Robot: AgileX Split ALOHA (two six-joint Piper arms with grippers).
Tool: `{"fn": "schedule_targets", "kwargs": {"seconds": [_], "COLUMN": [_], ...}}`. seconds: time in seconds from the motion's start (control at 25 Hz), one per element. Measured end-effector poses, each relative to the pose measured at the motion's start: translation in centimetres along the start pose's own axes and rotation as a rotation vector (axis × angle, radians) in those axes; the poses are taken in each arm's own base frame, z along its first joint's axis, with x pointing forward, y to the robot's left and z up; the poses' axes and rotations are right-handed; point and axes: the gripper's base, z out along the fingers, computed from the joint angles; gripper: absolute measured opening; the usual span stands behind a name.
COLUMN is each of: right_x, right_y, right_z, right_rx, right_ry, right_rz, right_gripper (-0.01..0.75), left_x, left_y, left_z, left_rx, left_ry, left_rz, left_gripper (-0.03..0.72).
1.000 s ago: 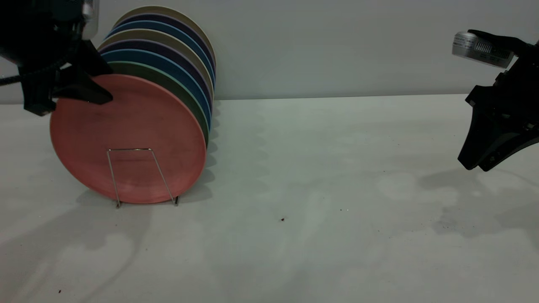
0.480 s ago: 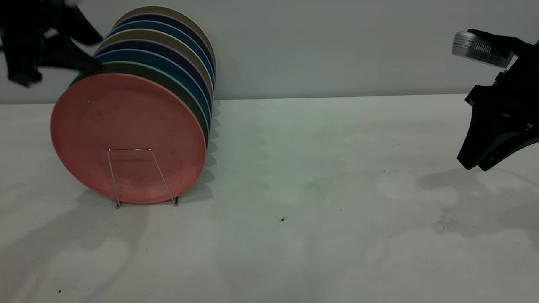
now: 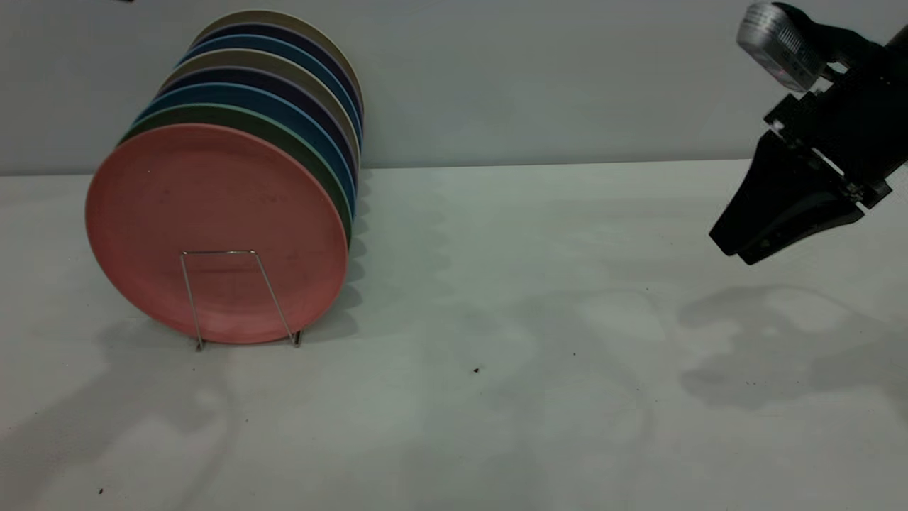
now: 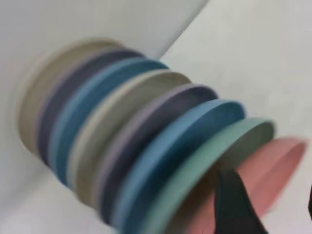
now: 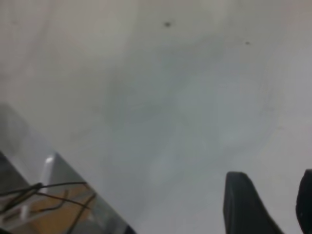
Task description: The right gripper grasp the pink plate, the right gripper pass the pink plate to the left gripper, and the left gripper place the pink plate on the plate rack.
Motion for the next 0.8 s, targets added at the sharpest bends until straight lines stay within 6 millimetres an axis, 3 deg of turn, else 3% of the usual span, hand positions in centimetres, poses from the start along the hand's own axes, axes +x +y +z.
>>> {"fn": "schedule_targets", "kwargs": {"seconds": [0.2,0.48,0.68,0.8], "right_x": [0.4,-0.5,-1.2,-1.5], "right_y": [-1.1,-2.6,-0.2,2.2], "right_z": [-0.6,-4.1,-5.8,-8.3], "right_rx": [0.133,0.467,0.497,0.536], "right_ry": [0.078,0.215,0.230,0.169], "right_rz": [0.128,0.281,0.264,0.218], "right_gripper": [0.287,0.287,0.280,0.251], "left_x": [0.5,2.3,2.6,2.0], "left_y": [-0.4,-1.0,-0.9,-1.2], "left_z": [-0.8,-2.6,-5.5,-8.7], "left_rx": [0.019,-0.028,-0.130,-0.175], "left_ry": [0.089,0.343,0.420,0.401], "left_rz": [-0.302,-0.576,-0.598,-0.594], "left_gripper": [0.406,0.406,0.406,0.406]}}
